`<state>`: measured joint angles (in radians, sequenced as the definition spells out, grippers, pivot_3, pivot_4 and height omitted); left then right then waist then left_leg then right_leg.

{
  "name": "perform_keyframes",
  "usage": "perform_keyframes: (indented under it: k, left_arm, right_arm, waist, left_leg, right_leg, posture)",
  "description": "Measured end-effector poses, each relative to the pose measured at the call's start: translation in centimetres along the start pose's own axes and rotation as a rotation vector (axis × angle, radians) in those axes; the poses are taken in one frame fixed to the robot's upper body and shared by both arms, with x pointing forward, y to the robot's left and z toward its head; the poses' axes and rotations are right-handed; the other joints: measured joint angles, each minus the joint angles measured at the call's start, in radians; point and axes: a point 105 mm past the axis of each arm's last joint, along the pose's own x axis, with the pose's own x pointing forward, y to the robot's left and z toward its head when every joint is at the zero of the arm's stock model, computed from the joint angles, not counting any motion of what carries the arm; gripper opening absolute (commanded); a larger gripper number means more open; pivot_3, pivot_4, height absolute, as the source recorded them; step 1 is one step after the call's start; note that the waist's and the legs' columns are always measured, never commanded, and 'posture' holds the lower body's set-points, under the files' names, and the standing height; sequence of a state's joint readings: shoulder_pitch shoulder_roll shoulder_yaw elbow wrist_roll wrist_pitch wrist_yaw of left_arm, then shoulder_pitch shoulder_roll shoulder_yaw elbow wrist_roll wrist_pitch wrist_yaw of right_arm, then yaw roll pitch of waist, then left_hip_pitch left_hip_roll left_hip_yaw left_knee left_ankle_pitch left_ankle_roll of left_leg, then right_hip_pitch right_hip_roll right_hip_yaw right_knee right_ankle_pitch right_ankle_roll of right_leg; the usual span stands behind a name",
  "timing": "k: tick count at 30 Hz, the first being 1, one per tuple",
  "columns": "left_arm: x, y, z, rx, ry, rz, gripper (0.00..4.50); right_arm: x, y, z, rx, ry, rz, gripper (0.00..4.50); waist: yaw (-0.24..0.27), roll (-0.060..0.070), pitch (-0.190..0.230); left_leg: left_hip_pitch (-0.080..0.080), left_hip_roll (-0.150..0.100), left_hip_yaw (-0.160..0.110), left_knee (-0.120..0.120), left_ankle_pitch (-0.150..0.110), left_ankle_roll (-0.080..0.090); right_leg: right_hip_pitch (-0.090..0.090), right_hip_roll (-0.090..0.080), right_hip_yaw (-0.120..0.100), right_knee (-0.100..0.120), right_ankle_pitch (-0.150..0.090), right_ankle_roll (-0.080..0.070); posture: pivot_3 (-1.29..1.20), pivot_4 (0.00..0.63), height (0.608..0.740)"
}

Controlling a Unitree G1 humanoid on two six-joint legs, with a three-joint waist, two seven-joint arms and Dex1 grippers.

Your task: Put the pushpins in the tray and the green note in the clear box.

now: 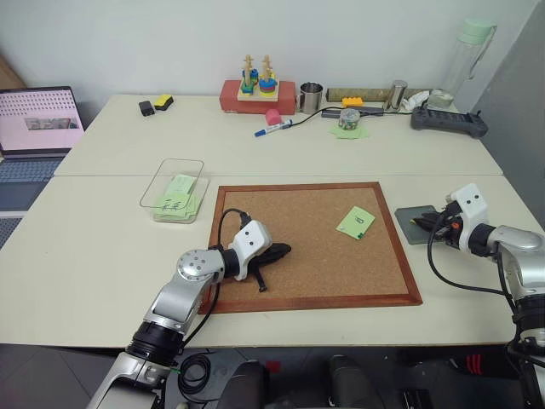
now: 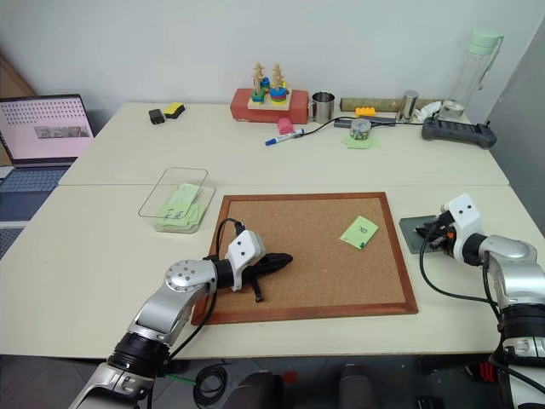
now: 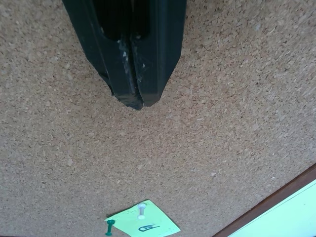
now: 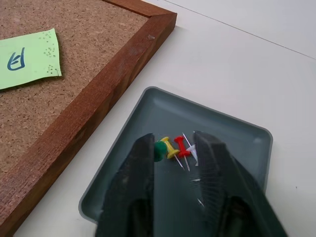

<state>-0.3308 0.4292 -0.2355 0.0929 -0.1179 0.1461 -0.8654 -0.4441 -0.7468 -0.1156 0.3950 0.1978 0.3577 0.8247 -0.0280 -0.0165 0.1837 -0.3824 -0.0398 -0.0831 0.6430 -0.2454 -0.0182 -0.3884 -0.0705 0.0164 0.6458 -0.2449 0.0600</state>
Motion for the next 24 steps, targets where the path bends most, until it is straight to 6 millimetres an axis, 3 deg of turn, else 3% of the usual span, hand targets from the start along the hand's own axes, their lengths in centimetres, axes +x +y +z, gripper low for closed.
perform_keyframes:
  k: [3,13,24]
  left_arm:
    - [0.0,0.0,0.0,0.001,-0.001,-0.001,0.0]
    - [0.1,0.1,0.0,0.0,-0.001,-0.012,0.0]
    - [0.3,0.0,0.1,0.001,-0.003,-0.017,0.0]
  right_arm:
    - [-0.1,0.0,0.1,0.007,-0.006,0.002,2.5]
    - [-1.2,-0.7,1.4,-0.02,-0.031,-0.007,2.5]
    - [-1.3,-0.9,-0.5,-0.132,0.037,-0.024,2.5]
  waist:
    - [0.0,0.0,0.0]
    - [0.001,0.0,0.0]
    - [0.001,0.0,0.0]
  left_leg:
    - [0.0,0.0,0.0,0.0,0.0,0.0]
    - [0.0,0.0,0.0,0.0,0.0,0.0]
    - [0.0,0.0,0.001,0.0,0.0,0.0]
  right_leg:
    - [0.0,0.0,0.0,0.0,0.0,0.0]
    - [0.0,0.0,0.0,0.0,0.0,0.0]
    - [0.0,0.0,0.0,0.0,0.0,0.0]
  posture:
    - [0.0,0.15,0.74]
    - [0.0,0.15,0.74]
    - [0.0,0.15,0.74]
